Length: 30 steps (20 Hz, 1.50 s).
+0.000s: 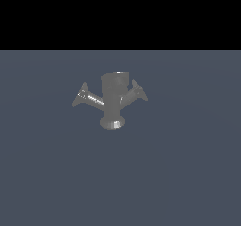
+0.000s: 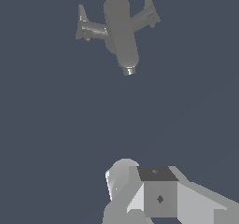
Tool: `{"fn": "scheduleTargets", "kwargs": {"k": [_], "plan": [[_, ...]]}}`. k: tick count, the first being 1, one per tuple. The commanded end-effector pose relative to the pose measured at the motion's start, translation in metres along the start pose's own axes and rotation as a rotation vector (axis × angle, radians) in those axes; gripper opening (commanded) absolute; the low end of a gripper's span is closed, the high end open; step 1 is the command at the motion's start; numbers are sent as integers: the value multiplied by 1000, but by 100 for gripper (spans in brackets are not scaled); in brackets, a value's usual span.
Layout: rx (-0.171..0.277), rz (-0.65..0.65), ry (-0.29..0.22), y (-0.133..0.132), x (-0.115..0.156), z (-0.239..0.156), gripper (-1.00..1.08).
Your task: Turn on the faucet by rotating a designated handle.
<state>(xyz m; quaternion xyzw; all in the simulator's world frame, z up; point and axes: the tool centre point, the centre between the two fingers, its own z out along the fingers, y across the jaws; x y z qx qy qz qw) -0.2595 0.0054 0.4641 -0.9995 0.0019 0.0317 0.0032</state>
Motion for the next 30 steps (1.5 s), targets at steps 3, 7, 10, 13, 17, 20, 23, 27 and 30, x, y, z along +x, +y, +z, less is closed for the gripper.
{"fn": "scheduleTargets", "kwargs": {"k": [3,7,10,13,17,20,23,27,30], "plan": [[-9,-38,-81,-9,12,49,-7],[13,3,-122,26,43,99,3],[-24,-52,-113,12,74,126,1],[78,33,-89,40,105,151,-7],[45,156,-29,64,156,174,-39],[71,138,-3,70,187,200,-66],[128,268,25,80,206,219,-66],[155,240,61,82,242,262,-50],[124,120,98,83,280,291,-66]]}}
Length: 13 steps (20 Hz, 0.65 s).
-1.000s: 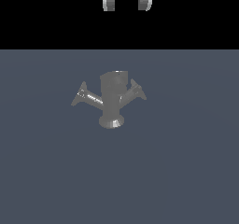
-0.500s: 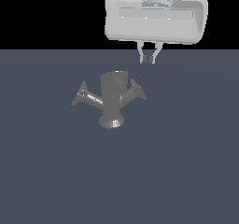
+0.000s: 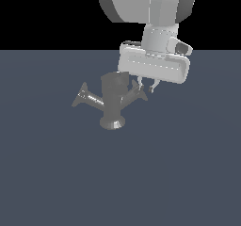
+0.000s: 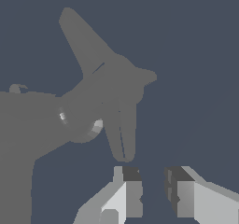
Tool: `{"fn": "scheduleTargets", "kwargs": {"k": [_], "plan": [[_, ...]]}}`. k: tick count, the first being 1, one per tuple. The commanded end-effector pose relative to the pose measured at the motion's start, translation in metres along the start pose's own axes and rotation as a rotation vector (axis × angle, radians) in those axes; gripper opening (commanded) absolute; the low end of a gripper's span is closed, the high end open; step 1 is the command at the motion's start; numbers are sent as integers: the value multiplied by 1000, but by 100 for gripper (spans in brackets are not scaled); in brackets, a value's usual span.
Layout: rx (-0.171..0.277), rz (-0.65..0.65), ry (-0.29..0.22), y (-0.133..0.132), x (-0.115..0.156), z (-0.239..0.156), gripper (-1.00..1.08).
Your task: Turn on the faucet by rotating a designated handle.
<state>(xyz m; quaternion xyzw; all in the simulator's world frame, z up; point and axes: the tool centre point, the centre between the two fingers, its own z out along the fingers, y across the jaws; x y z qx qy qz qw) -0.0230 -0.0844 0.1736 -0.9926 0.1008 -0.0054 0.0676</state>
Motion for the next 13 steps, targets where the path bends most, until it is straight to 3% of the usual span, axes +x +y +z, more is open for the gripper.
{"fn": "scheduleTargets", "kwargs": {"k": [1,2,3,4,5,6,7,8,9,10,11,12,13], "plan": [[-9,-100,33,-23,17,13,-66],[-40,-193,13,-2,12,34,-21],[-60,-252,0,-37,5,44,-21],[-76,-294,89,-34,87,1,-87],[-92,-335,179,-57,64,-42,-87],[-101,-419,233,-73,87,-66,46],[-110,-503,286,-124,58,-94,46],[-104,-564,205,-116,37,-37,-67],[-100,-605,149,-142,39,0,-67],[-56,-617,177,-163,43,-1,-64],[-78,-711,201,-174,53,-1,-79],[-81,-724,204,-182,49,-2,-79],[-117,-803,228,-184,60,-2,-83]]}}
